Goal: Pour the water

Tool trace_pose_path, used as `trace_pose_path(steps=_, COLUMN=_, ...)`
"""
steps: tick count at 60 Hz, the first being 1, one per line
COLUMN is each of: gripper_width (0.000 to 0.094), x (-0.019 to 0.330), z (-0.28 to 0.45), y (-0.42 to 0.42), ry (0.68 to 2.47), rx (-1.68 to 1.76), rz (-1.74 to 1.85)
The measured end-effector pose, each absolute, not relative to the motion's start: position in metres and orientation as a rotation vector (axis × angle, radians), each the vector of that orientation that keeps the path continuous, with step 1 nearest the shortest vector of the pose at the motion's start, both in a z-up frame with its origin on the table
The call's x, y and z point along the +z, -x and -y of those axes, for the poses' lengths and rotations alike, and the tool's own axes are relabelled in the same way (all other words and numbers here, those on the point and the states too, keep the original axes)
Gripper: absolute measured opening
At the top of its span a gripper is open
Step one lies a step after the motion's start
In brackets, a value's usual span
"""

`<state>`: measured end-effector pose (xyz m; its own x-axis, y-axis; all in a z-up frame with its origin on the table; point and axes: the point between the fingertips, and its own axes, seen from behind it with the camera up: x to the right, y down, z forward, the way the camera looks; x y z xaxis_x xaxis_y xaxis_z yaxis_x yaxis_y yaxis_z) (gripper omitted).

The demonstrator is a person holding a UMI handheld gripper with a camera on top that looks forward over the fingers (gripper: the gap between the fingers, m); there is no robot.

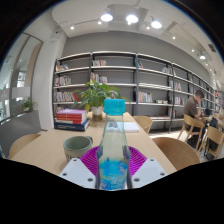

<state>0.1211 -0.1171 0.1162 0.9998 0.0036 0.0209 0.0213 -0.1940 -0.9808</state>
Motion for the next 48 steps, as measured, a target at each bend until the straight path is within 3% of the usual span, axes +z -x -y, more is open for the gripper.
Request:
trace_pose_path(steps=13, gripper_width=0.0321, x=0.113, z=0.113, y=-0.122, ry=1.776, rx=-0.068, rz=0.019)
trace_pose_path(steps=23, gripper_width=0.0321, x=0.132, z=0.097, y=-0.134, ry=1.842, rx=-0.293, rz=0.165)
trace_pose_path(steps=32, gripper_width=0.0322, x=0.147, z=0.074, y=-0.167, ry=1.861, rx=-0.658, rz=0.508)
trace_pose_path(steps=48, gripper_width=0.0321, x=0.16, z=0.033, y=-0.154, ry=1.637, rx=-1.177, rz=1.219)
